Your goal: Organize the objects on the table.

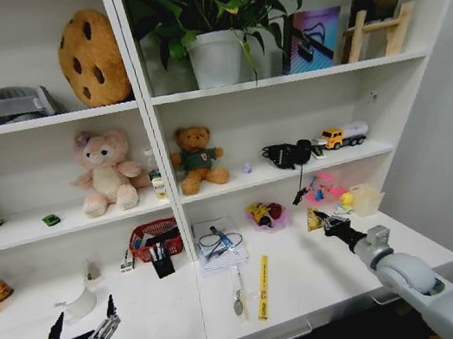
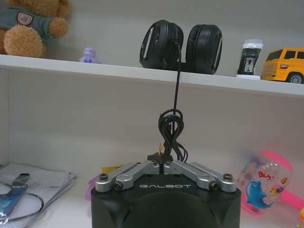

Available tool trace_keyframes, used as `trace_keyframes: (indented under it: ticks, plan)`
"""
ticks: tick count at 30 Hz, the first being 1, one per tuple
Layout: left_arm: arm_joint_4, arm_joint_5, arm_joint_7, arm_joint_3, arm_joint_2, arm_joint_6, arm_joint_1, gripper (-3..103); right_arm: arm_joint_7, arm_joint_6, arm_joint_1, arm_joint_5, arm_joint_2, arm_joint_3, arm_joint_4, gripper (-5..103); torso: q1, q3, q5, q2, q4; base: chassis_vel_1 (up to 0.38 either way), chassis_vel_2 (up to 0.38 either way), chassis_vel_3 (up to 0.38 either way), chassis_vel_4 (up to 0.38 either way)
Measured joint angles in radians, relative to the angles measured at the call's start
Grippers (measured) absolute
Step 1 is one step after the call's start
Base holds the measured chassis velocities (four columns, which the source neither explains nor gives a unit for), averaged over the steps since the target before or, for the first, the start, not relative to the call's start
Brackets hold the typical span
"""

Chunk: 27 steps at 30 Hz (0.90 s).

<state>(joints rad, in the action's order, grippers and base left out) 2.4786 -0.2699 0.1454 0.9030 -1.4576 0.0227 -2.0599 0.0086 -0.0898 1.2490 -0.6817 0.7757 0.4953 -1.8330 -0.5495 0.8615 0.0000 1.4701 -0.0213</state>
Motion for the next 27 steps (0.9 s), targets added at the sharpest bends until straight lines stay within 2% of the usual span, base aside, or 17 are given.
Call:
trace_keyframes:
  ticks: [7, 11, 18, 21, 27]
  plan:
    - [0.000, 0.000, 0.000, 0.000, 0.000, 0.000, 0.000, 100, 0.000, -0.016, -0.090, -0.024, 0.032, -0.044, 0.042, 0, 0.000, 0.000, 0.0000, 0.000, 0.0004, -0.003, 0.009, 0.006, -0.004]
    - [0.000, 0.000, 0.000, 0.000, 0.000, 0.000, 0.000, 100, -0.001, -0.026, -0.102, -0.045, 0.045, -0.047, 0.046, 0, 0.000, 0.000, -0.0001, 0.000, -0.0002, -0.052, 0.063, 0.063, -0.071]
    - [0.000, 0.000, 0.000, 0.000, 0.000, 0.000, 0.000, 100, -0.002, -0.074, -0.146, -0.087, 0.064, -0.084, 0.076, 0, 0.000, 0.000, 0.0000, 0.000, 0.0002, -0.067, 0.061, 0.037, -0.056]
    - [0.000, 0.000, 0.000, 0.000, 0.000, 0.000, 0.000, 100, -0.002, -0.107, -0.226, -0.139, 0.087, -0.173, 0.154, 0, 0.000, 0.000, 0.0000, 0.000, 0.0000, 0.000, 0.000, 0.000, 0.000]
    - [0.000, 0.000, 0.000, 0.000, 0.000, 0.000, 0.000, 100, -0.004, -0.109, -0.327, -0.140, 0.120, -0.263, 0.266, 0, 0.000, 0.000, -0.0001, 0.000, 0.0003, 0.000, 0.000, 0.000, 0.000]
